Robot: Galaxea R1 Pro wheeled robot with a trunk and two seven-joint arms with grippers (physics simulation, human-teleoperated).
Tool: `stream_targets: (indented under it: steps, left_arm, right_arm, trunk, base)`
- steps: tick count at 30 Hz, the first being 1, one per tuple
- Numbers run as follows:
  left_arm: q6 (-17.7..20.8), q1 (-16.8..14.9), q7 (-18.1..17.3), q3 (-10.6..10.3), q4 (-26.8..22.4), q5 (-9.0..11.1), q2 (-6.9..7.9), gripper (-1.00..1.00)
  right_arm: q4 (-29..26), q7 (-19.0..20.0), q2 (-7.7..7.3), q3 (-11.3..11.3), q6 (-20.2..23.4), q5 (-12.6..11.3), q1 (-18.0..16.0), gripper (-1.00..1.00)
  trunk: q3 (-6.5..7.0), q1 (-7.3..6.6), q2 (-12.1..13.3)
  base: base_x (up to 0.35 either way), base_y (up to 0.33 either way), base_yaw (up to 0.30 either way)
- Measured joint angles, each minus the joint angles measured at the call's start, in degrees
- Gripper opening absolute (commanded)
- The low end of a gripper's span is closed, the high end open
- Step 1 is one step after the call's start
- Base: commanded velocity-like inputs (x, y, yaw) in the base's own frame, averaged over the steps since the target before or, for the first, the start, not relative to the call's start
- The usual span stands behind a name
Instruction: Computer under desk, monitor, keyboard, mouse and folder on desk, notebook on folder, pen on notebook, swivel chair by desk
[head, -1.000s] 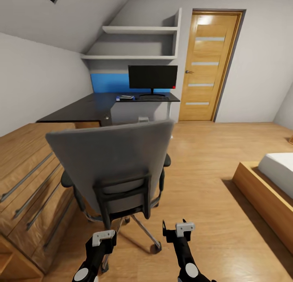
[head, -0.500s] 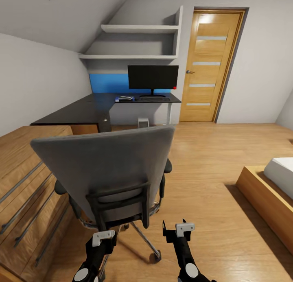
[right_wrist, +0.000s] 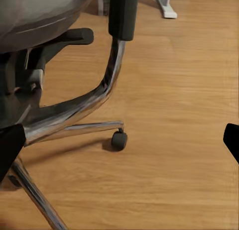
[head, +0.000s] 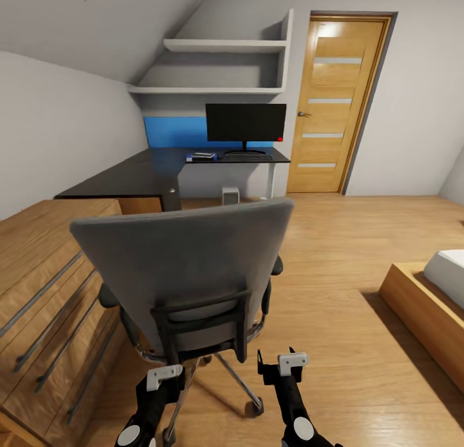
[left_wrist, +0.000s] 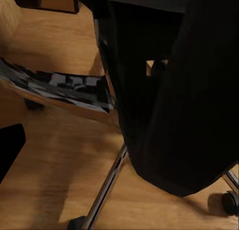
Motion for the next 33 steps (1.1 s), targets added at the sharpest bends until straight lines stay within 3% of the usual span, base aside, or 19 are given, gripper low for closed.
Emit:
stream_targets:
  steps: [33]
  left_arm:
    - [0.0, -0.01, 0.17, 0.01, 0.27, -0.09, 0.01, 1.0]
  right_arm:
    - [0.7, 0.02, 0.01, 0.16, -0.08, 0.09, 0.0, 1.0]
  trunk:
    - [0.0, 0.0, 0.0]
  base:
    - [-0.032, 0.048, 0.0]
